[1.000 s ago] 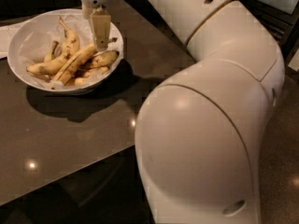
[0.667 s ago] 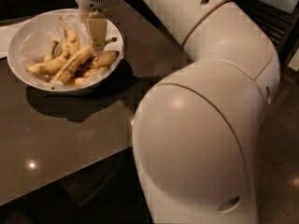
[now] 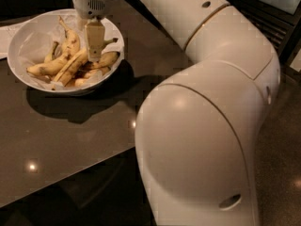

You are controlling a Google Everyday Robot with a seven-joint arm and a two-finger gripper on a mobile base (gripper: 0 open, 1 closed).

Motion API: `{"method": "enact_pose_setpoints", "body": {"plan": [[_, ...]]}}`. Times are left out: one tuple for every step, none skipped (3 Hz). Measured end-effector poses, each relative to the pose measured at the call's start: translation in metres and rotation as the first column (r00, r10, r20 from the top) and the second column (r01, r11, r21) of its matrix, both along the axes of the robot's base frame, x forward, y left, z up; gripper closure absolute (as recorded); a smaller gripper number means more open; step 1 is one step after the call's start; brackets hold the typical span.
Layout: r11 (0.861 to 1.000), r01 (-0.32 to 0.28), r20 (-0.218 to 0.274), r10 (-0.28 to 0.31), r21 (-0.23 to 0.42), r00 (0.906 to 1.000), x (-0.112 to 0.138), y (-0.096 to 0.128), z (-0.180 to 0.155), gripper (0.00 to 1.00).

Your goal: Pick banana from white bowl

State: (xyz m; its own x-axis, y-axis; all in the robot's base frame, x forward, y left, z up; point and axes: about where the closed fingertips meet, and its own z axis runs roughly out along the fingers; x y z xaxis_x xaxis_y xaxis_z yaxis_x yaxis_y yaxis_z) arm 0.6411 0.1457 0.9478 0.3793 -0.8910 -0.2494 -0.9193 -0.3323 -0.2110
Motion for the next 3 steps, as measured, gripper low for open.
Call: {"method": "enact_pose_setpoints", "body": {"plan": [[1.0, 0.001, -0.025, -0.001, 0.013, 0.9997, -0.002, 0.002, -0.007, 0.28], [1.0, 0.005, -0.043, -0.004, 0.019, 0.9991, 0.0, 0.002, -0.013, 0.28], [1.0, 0.011, -0.056, -0.01, 0.017, 0.9984, 0.004, 0.0, -0.019, 0.29]]}}
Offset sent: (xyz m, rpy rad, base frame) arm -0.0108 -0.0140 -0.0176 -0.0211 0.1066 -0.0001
